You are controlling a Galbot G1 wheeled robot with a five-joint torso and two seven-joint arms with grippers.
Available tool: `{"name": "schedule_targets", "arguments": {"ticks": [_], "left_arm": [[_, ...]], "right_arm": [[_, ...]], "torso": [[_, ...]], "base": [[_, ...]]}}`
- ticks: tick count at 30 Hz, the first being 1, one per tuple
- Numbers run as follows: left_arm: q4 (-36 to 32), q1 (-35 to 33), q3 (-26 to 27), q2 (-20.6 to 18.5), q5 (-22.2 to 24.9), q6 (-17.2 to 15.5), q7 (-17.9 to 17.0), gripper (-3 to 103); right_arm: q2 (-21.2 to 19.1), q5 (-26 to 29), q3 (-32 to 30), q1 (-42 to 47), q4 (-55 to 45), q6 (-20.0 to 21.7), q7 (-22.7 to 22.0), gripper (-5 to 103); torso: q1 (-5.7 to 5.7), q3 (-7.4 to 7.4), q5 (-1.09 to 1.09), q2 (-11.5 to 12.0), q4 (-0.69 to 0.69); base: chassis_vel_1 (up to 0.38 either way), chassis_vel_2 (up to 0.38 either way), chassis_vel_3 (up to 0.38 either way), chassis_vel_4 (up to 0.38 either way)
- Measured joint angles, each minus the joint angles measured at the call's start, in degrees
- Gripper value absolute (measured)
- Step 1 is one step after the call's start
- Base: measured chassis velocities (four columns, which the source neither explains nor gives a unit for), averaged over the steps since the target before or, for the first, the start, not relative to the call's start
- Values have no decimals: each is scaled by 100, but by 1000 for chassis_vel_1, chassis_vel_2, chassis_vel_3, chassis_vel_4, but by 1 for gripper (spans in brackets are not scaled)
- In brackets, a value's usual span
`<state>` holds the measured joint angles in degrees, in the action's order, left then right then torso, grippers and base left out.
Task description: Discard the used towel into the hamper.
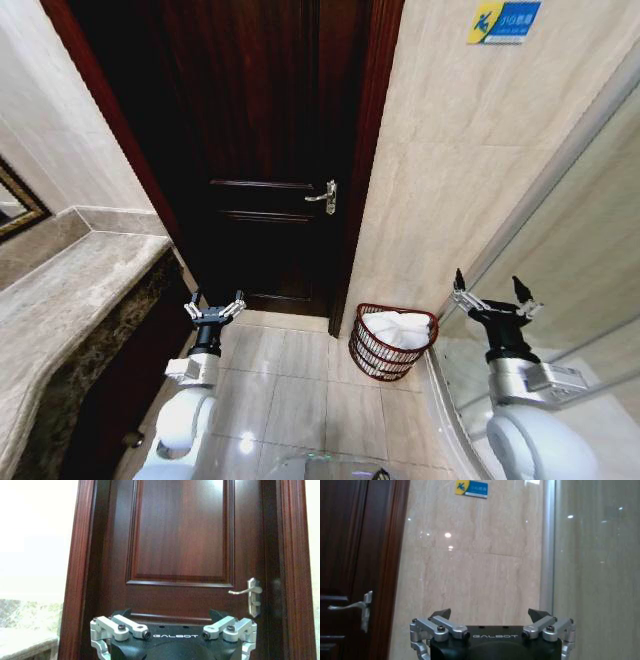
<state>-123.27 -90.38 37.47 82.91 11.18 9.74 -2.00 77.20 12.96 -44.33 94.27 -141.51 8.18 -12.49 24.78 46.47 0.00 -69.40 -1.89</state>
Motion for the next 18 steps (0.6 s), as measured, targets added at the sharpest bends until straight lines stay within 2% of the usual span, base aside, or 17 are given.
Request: {"name": "schedule_targets", "arguments": {"ticks": [18], "left_arm": [[-140,-156,20,64,42,2,-127,100]], "right_arm": [[9,57,-55,120,-75,-19,70,100]], "torso": [[218,254,0,-476,1]], "base": [[-4,-4,-6,-6]]}}
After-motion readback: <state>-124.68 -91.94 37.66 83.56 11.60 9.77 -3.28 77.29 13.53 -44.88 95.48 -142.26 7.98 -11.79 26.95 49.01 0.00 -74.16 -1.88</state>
